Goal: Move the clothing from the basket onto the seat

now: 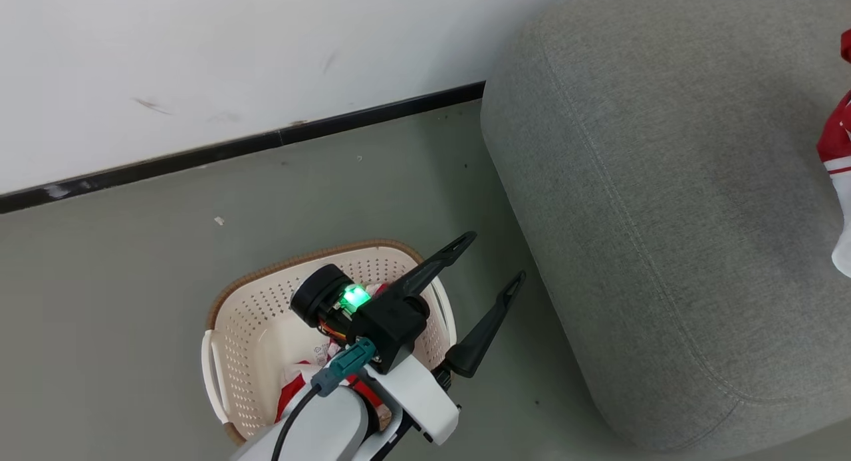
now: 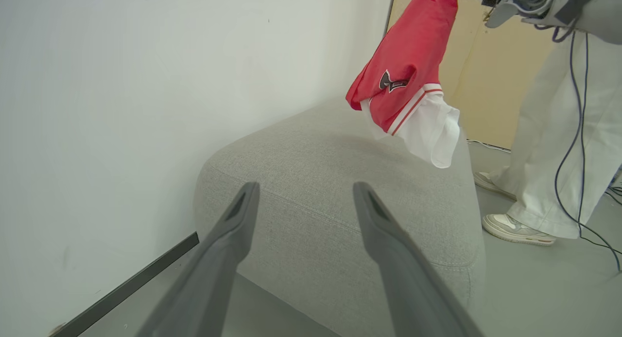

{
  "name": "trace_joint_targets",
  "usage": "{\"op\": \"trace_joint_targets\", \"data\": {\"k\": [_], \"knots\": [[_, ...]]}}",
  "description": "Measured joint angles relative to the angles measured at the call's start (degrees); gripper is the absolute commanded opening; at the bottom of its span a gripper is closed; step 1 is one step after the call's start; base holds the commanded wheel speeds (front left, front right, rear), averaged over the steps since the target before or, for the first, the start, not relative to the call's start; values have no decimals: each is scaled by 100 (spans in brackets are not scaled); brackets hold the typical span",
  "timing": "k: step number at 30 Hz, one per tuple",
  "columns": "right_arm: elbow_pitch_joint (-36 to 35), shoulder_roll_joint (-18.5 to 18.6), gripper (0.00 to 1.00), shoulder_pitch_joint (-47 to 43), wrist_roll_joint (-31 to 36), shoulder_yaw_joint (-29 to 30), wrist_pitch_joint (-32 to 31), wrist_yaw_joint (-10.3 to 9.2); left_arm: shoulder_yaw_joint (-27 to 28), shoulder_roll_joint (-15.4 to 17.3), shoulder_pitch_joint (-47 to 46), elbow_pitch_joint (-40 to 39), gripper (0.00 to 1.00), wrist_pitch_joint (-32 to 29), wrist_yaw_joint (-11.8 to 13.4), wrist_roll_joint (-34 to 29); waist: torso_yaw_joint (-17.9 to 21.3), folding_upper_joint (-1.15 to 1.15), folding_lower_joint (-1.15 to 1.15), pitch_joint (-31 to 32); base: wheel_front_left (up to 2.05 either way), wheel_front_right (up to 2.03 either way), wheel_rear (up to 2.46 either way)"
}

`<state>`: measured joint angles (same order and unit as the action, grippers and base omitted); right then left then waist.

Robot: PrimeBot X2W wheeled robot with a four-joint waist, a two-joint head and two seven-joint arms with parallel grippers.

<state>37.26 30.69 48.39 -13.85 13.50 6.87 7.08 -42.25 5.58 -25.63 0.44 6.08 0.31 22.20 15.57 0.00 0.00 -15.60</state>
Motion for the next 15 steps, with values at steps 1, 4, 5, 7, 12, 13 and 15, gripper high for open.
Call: {"op": "trace_joint_targets", "data": {"k": [1,4,5,7,12,13,15], "knots": [[55,-12,0,29,26,0,45,-1,-5,0,-31,-16,100,-15,-4,-20,-19,0,0,-48,0,0,0],[237,-81,0,31,100,-123,136,0,-21,-1,-134,-56,100,-54,-13,-37,-73,0,0,-192,0,0,0],[303,-124,0,25,129,-153,171,0,-27,0,-159,-63,100,-55,-38,-58,-89,0,0,-237,0,0,0],[442,-193,0,16,152,-183,240,0,-37,1,-220,-82,100,-76,-47,-73,-119,0,0,-324,0,0,0],[670,-318,0,-27,143,-231,457,0,-34,15,-322,-105,100,-105,-56,-75,-180,0,0,-521,0,0,0],[711,-350,0,-38,143,-248,469,0,-32,15,-349,-109,100,-105,-62,-76,-190,0,0,-556,0,0,0],[781,-387,0,-107,134,-291,523,0,-31,20,-379,-110,100,-105,-98,-105,-206,0,0,-625,0,0,0]]}}
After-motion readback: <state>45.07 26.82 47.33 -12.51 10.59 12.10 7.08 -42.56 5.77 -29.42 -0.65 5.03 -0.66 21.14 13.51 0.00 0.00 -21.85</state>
